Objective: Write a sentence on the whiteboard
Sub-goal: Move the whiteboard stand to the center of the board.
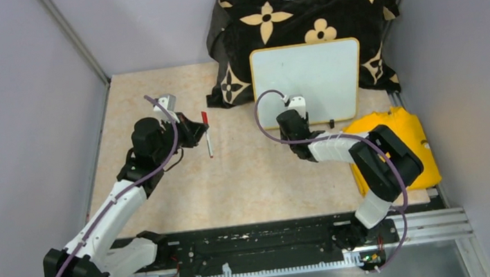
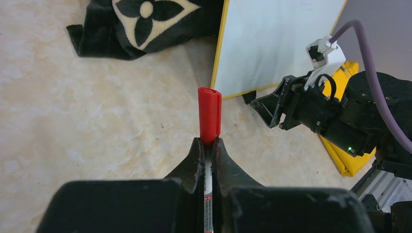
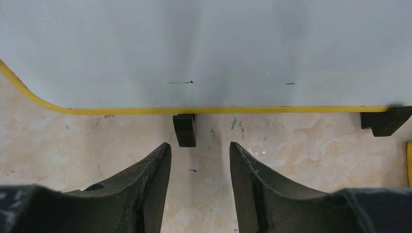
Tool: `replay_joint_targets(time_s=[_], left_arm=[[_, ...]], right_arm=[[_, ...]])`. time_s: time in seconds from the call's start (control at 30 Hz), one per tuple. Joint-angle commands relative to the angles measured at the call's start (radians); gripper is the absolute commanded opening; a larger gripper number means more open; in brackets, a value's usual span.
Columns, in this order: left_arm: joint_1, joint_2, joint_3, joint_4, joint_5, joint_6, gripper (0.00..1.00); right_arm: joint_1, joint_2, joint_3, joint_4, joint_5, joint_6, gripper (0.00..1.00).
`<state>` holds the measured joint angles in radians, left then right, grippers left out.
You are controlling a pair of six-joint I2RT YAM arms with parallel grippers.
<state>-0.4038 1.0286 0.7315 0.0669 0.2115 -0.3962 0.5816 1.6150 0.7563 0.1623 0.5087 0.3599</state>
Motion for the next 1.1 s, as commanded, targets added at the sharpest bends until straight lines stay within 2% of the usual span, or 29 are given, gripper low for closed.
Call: replay_joint_targets(time_s=[0.0, 0.7, 0.87, 1.0, 1.07], left_arm=[[-0.004, 0.001, 0.021, 0.007, -0.011, 0.011, 0.00], [-0.004, 0.004, 0.022, 0.005, -0.011, 0.006, 0.00], [-0.004, -0.004, 0.020, 0.005, -0.020, 0.008, 0.00], [-0.004, -0.003, 0.020, 0.005, -0.019, 0.007, 0.00], [-0.004, -0.004, 0.020, 0.005, -0.019, 0.005, 0.00]], right_arm=[[-0.011, 0.024, 0.051, 0.055, -0.016, -0.015, 0.47], [-0.020, 0.138, 0.092, 0.090, -0.021, -0.019, 0.26], [-0.020, 0.130, 0.075, 0.107, -0.025, -0.020, 0.18], [-0.017, 0.108, 0.052, 0.109, -0.036, -0.019, 0.02], [-0.002, 0.094, 0.039, 0.103, -0.032, -0.013, 0.00]])
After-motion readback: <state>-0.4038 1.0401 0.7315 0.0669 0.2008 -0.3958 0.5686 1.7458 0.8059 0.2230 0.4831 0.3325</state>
